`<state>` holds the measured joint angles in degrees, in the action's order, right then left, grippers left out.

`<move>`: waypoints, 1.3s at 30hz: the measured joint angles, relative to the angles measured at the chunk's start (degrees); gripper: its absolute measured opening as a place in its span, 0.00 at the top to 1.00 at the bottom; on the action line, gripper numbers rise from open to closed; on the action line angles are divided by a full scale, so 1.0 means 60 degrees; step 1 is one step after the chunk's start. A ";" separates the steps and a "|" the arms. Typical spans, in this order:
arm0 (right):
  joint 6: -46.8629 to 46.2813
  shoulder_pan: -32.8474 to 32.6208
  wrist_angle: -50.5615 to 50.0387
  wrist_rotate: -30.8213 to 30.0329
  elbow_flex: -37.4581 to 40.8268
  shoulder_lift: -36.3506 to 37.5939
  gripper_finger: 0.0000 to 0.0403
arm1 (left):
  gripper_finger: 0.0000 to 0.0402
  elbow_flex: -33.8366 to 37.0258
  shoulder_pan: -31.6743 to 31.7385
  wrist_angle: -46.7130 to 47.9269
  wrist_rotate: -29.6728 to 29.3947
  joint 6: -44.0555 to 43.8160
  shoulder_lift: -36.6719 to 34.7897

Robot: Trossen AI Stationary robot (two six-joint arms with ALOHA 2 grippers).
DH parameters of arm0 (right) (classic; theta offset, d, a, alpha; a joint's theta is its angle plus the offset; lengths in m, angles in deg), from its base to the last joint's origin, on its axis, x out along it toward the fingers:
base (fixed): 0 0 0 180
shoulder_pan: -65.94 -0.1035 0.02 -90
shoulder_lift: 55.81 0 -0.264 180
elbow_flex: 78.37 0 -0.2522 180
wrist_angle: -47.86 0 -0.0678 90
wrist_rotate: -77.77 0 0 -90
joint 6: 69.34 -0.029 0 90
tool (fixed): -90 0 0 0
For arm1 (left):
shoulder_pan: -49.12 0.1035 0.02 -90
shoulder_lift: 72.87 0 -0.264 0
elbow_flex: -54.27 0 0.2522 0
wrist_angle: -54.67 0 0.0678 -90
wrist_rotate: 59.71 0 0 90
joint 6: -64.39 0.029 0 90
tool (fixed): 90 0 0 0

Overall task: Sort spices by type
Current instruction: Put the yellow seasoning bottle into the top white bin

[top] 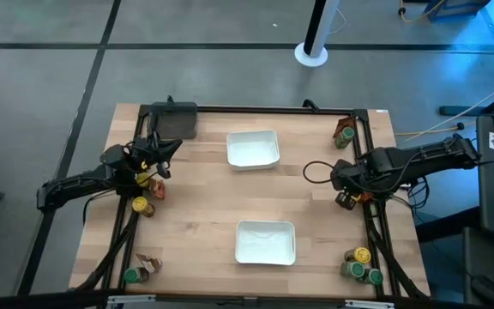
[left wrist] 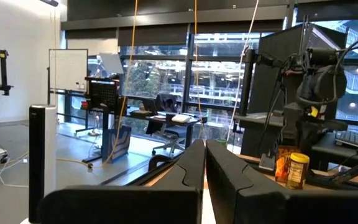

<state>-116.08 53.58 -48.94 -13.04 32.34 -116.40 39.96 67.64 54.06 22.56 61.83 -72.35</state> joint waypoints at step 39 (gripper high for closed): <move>0.0607 0.0000 0.0400 0.0559 0.1479 0.0009 0.12 | 0.99 0.0000 0.0001 0.0066 -0.0067 0.0287 0.0000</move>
<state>-112.44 53.58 -46.54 -9.69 41.22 -116.34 39.96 67.65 54.45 22.16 63.55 -72.35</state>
